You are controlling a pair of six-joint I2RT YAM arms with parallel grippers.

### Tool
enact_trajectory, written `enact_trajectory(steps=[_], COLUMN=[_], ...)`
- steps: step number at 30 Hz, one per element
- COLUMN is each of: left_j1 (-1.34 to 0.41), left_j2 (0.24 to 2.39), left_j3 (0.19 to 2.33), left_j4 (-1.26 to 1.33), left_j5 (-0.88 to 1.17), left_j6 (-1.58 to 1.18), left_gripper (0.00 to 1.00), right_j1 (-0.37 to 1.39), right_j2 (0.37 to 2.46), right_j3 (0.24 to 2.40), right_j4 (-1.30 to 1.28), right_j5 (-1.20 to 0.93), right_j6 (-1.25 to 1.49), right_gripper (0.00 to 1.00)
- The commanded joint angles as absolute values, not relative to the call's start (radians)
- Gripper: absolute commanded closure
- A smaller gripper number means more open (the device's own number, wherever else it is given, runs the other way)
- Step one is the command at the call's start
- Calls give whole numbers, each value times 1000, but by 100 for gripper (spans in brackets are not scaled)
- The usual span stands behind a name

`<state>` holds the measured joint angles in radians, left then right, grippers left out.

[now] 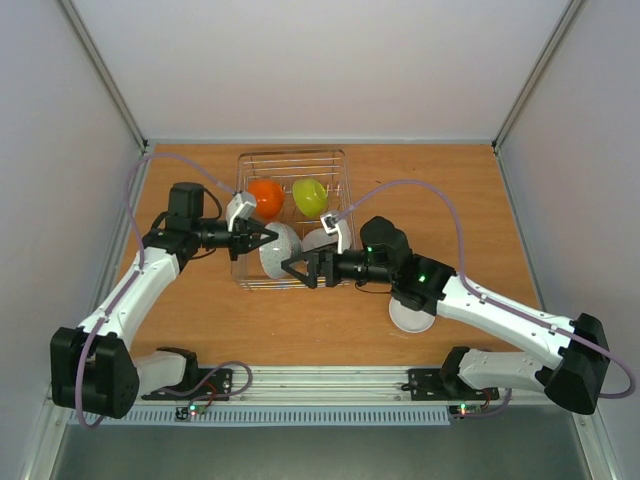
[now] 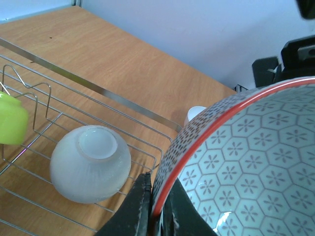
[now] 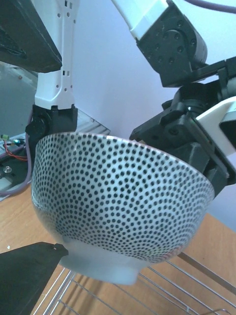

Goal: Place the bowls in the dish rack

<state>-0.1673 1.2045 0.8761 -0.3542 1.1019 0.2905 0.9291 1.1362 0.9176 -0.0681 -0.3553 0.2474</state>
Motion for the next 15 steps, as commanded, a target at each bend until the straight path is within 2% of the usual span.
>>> enact_trajectory(steps=[1, 15], left_j1=[-161, -161], left_j2=[1194, 1188], left_j3=[886, 899], left_j4=[-287, -365], left_j5=[1158, 1209], left_j6=[267, 336], left_gripper=[100, 100], right_j1=[922, 922], right_j2=[1146, 1131], right_j3=[898, 911], right_j4=[-4, -75], right_j5=[-394, -347], right_j6=[275, 218], right_gripper=[4, 4])
